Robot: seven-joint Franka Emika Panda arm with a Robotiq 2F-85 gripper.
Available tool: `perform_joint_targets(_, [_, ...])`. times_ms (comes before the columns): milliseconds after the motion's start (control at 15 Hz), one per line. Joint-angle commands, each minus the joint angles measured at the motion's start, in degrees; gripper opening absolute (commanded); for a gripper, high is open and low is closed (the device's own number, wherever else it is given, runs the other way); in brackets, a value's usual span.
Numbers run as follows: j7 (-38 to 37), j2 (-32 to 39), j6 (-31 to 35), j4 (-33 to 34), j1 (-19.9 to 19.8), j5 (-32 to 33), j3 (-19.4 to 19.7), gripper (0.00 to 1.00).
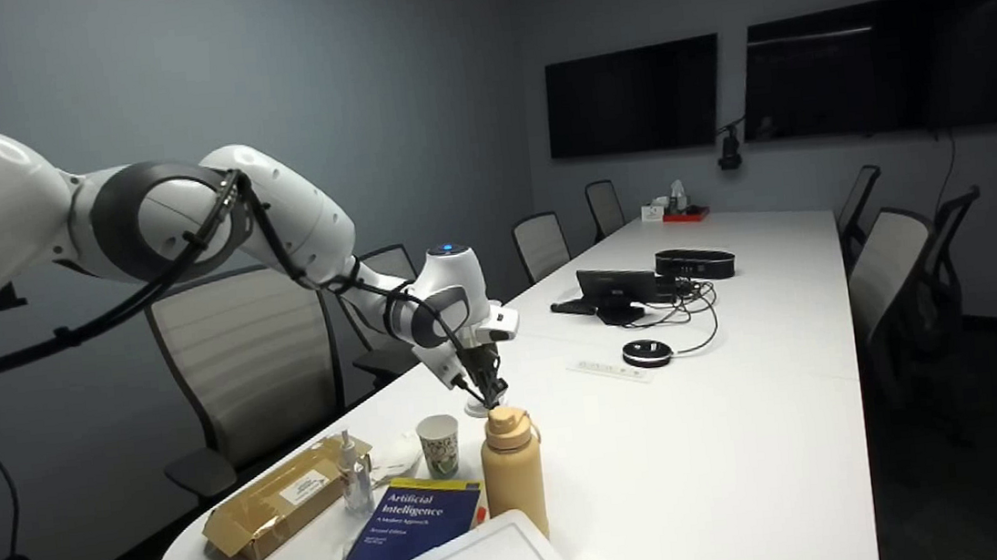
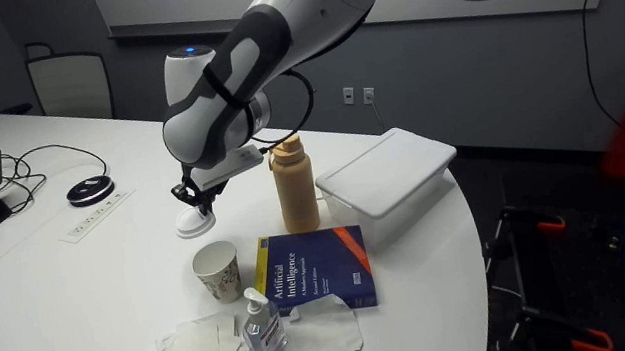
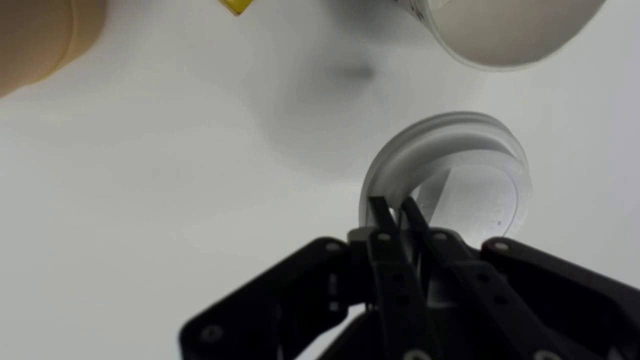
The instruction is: Remove the lid from the coffee cup
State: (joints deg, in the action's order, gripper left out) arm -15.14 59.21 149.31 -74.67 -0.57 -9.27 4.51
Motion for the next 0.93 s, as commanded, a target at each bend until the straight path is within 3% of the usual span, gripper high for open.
perform_joint_targets(0, [-11.04, 4.55, -3.06, 6.34, 3.66, 0.60, 4.15, 0.02])
perform_joint_targets(400, [-26.35, 10.56, -6.60, 13.04, 7.04, 0.74, 7.99, 0.02])
perform_joint_targets(867, [-36.26, 16.18, -6.06, 18.08, 5.96, 1.27, 8.25, 0.02])
